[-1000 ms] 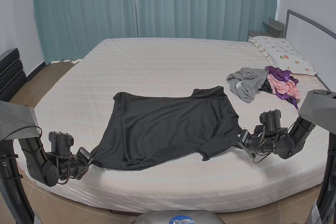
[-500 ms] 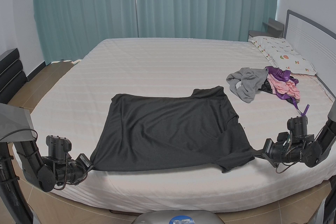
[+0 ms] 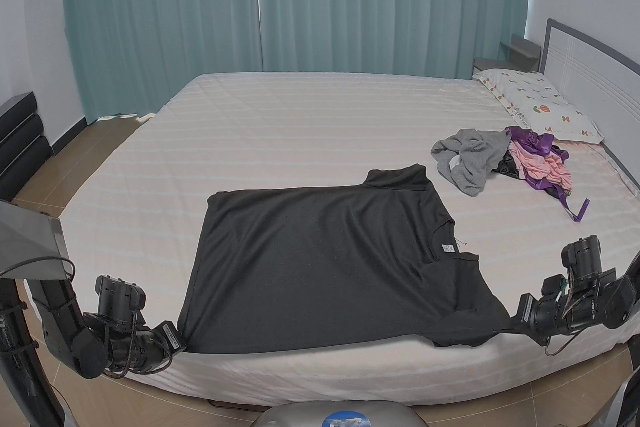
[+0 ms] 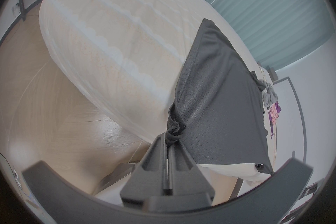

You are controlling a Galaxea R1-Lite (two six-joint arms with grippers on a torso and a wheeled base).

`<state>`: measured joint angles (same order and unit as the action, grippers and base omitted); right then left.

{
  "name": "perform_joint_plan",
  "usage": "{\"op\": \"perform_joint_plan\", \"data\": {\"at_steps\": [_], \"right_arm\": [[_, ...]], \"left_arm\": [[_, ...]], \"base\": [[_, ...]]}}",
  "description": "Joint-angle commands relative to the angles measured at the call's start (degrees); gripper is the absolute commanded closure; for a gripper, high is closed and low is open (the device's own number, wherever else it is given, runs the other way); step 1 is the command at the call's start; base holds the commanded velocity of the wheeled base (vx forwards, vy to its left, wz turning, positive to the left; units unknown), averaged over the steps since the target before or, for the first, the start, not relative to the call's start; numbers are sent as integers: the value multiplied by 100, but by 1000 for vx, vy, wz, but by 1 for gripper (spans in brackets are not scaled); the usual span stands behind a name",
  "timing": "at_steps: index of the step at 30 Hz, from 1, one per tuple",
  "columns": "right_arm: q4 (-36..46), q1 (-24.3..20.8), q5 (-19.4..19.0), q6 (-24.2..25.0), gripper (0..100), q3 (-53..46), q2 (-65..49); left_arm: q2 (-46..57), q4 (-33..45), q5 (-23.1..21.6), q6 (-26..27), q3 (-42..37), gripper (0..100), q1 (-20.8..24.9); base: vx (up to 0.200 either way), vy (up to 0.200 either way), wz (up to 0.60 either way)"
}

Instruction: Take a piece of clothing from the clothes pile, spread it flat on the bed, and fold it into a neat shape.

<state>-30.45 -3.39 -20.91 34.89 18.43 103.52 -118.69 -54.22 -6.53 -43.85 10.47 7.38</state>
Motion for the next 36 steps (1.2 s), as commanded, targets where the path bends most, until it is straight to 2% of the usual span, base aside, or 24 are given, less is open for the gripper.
{"op": "perform_joint_plan", "data": {"at_steps": [1,4,10,18,19,21,22,27,36], "right_arm": [[575,-39,8,-386,100,11,-473],[663,-39,8,-597,100,2,-359],[637,-109,-1,-668,100,-6,89],[593,-180,-1,-931,100,99,678],[593,-180,-10,-931,0,143,704],[593,-162,-63,-914,0,196,687],[584,-136,-89,-914,0,213,660],[435,75,-142,-923,0,301,608],[-963,304,-256,-1213,0,108,1117]], "left_arm": [[30,70,56,157,-36,100,-61],[127,114,56,166,-54,100,-61],[91,413,47,342,-54,100,-26],[56,430,38,351,-63,100,27],[56,430,21,342,-63,100,36],[56,430,3,342,-54,100,36],[56,421,-6,333,-54,0,36],[65,404,-15,324,-45,0,36],[65,360,-32,298,16,0,1]], "base": [[0,0,0],[0,0,0],[0,0,0],[0,0,0],[0,0,0],[0,0,0],[0,0,0],[0,0,0],[0,0,0]]}}
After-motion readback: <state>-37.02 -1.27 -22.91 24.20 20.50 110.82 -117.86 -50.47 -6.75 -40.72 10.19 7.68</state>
